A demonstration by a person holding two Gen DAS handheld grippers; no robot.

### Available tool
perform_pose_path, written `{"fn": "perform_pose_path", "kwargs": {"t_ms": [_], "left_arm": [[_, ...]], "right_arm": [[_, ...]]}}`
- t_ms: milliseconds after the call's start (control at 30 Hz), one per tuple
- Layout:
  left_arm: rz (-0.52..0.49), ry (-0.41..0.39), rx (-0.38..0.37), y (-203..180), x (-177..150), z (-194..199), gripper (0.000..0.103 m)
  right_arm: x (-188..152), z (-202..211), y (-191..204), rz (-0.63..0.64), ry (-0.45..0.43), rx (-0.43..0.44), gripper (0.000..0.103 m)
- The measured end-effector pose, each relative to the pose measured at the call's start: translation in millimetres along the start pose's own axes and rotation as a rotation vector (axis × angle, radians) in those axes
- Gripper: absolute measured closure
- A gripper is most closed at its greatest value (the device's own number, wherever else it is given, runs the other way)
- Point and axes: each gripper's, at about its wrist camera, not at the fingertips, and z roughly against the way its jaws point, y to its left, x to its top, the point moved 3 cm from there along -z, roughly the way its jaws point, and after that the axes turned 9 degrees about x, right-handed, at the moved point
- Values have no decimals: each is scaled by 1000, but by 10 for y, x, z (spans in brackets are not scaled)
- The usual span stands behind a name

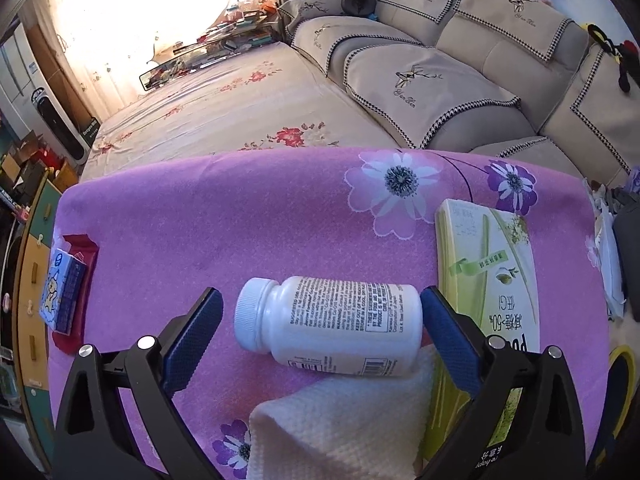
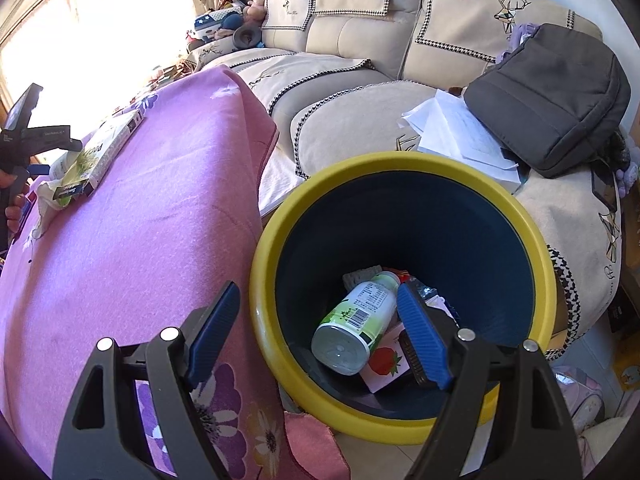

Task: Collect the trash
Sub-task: 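Move the left gripper to the white pill bottle and grasp it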

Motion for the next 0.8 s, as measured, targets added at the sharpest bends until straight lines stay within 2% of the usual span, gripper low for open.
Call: {"fn": "perform_pose_path", "kwargs": {"t_ms": [133, 267, 467, 633, 733, 800], "left_arm": [[-34, -3, 9, -10, -70, -54, 7], [-38, -2, -12, 21, -93, -80, 20], [-40, -57, -30, 192, -123, 105, 20], [-78, -153, -58, 254, -205, 697, 20], [-156, -215, -123, 58, -398, 1194, 20], [-227, -241, -193, -209, -586, 1516, 20]], "right_arm": [[-13, -13, 16, 3, 3, 1, 27], [-14, -11, 14, 4, 5, 0, 27], [-22, 47, 36, 9, -6, 5, 27], [-28, 150, 33, 12, -25, 3, 27], [-53, 277, -23, 5, -48, -13, 27], [-81, 376, -88, -5, -65, -32, 27]]}}
